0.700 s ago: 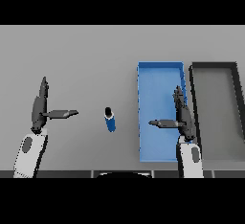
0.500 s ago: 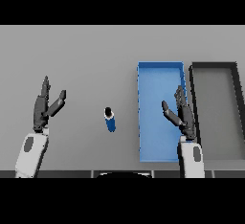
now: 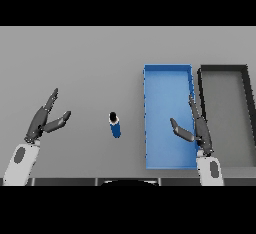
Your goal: Pick up the blue pipe and place it into the blue bin.
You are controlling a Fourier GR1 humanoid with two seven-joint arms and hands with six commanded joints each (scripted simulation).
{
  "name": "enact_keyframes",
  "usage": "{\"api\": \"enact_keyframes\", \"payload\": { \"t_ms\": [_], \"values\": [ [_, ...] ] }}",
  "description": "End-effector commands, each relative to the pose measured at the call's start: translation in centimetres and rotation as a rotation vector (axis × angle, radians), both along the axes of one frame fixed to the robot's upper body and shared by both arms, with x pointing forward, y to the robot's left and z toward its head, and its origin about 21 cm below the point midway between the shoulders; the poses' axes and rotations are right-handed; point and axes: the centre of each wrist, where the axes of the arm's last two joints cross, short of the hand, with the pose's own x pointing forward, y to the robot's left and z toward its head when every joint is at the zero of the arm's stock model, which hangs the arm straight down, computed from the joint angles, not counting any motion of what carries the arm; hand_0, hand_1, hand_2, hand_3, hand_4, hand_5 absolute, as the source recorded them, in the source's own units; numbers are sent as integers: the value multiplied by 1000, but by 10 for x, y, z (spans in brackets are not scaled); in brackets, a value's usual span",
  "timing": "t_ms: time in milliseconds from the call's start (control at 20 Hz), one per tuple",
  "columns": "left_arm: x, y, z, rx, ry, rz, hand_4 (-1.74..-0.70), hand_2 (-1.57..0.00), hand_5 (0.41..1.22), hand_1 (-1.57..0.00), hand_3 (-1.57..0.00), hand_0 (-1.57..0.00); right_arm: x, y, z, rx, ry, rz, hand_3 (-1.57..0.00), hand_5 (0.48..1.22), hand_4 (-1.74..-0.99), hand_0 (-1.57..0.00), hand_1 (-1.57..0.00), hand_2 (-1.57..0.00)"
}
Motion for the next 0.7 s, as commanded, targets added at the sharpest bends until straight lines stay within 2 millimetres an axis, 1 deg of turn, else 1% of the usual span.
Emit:
{"api": "enact_keyframes", "payload": {
  "t_ms": [0,50,100,150,200,300,400,450,500,550,650],
  "values": [
    [-2,1,1,-4,-3,-36,-966,1,594,1,1,1,2,3,2,0,4,-1,1,621,-1197,1,1,1],
    [-6,-2,3,-6,1,-85,-976,1,584,1,1,1,5,2,3,-11,4,-3,1,621,-1192,1,1,1],
    [-5,-3,6,0,20,-108,-989,1,573,1,1,1,5,4,4,-22,-2,6,1,619,-1181,1,1,1],
    [-9,-7,8,11,33,-155,-1007,1,561,1,1,1,4,5,3,-16,-6,9,1,617,-1180,1,1,1],
    [-11,-7,9,19,48,-193,-1026,1,549,1,1,1,5,5,4,-16,-6,9,1,616,-1179,1,1,1],
    [-21,-24,5,17,87,-275,-1071,1,522,1,1,1,3,0,5,-19,-5,9,1,616,-1174,1,1,1],
    [-27,-41,2,16,142,-333,-1113,1,497,1,1,1,4,1,5,-33,16,4,1,617,-1164,1,1,1],
    [-30,-49,-1,27,147,-354,-1126,1,485,1,1,1,3,2,6,-15,11,5,1,618,-1174,1,1,1],
    [-30,-57,-4,37,158,-366,-1132,1,475,1,1,1,1,-1,6,-7,2,6,1,618,-1182,1,1,1],
    [-31,-65,-4,44,168,-383,-1137,1,464,1,1,1,1,0,4,-5,16,4,1,619,-1189,1,1,1],
    [-35,-80,-9,35,175,-425,-1139,1,450,1,1,1,2,3,6,-2,17,2,1,615,-1197,1,1,1]
  ]
}}
